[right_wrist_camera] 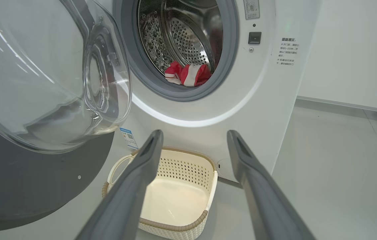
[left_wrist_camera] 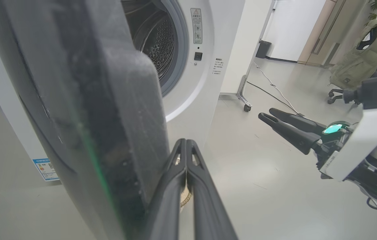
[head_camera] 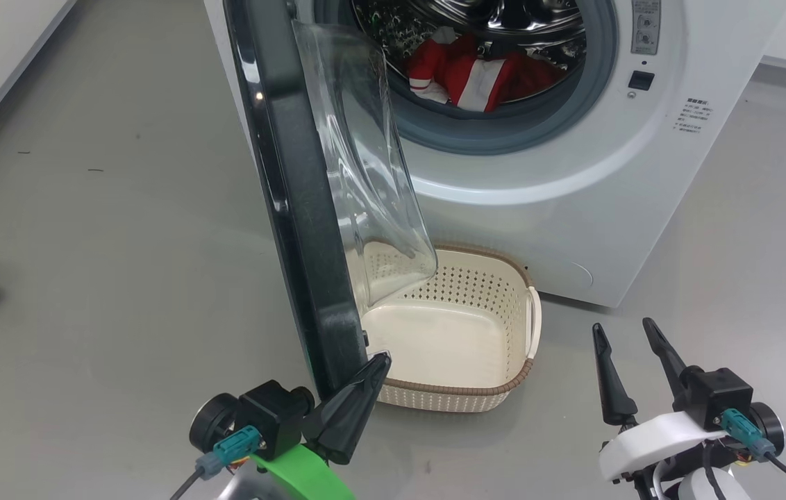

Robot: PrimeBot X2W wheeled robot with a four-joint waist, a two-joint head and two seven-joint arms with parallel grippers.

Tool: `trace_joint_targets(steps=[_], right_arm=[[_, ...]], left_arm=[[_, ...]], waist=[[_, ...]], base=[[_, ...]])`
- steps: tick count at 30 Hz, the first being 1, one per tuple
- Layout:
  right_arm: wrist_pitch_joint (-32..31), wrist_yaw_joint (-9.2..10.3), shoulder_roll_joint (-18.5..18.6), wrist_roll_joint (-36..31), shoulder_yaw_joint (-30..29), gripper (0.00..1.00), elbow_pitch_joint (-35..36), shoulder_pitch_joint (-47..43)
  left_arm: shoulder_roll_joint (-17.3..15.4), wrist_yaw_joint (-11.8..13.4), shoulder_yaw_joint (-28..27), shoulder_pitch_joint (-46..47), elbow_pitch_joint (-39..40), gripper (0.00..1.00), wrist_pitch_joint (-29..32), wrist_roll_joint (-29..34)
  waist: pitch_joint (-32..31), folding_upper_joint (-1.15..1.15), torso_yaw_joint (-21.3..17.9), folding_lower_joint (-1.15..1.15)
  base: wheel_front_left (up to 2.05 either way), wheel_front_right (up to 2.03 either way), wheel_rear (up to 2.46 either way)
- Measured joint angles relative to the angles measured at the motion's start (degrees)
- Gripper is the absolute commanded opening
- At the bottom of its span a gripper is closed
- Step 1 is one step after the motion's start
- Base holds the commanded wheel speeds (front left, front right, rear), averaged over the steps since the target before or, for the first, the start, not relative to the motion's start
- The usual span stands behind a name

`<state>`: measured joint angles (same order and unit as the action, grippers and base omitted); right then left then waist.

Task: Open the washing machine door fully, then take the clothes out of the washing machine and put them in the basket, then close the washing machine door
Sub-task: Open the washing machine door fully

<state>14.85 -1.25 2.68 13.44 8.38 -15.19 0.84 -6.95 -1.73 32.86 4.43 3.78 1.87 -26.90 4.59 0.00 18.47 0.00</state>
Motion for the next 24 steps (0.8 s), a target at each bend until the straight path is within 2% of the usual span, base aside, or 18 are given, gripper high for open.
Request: trace_joint_targets(steps=[10, 15, 24], right_arm=[[0.0, -0.47, -0.09, -0.2, -0.29, 1.0, -0.01, 0.08], [0.0, -0.46, -0.09, -0.38, -0.41, 1.0, 0.01, 0.15], [0.0, -0.69, -0.1, -0.38, -0.31, 1.0, 0.05, 0.27]], left_arm=[[-0.12, 1.74, -2.4, -0.02, -1.0, 0.0, -1.02, 0.08], [-1.29, 4.17, -5.43, -0.16, -1.67, 0.0, -2.0, 0.25], [-1.71, 6.25, -11.09, -0.96, -2.93, 0.0, -4.32, 0.11]], waist=[[0.15, 0.0, 0.71, 0.0], [0.24, 0.0, 1.21, 0.0], [0.46, 0.0, 2.09, 0.0]], base=[[0.0, 0.0, 0.0], [0.0, 0.0, 0.0], [0.0, 0.0, 0.0]])
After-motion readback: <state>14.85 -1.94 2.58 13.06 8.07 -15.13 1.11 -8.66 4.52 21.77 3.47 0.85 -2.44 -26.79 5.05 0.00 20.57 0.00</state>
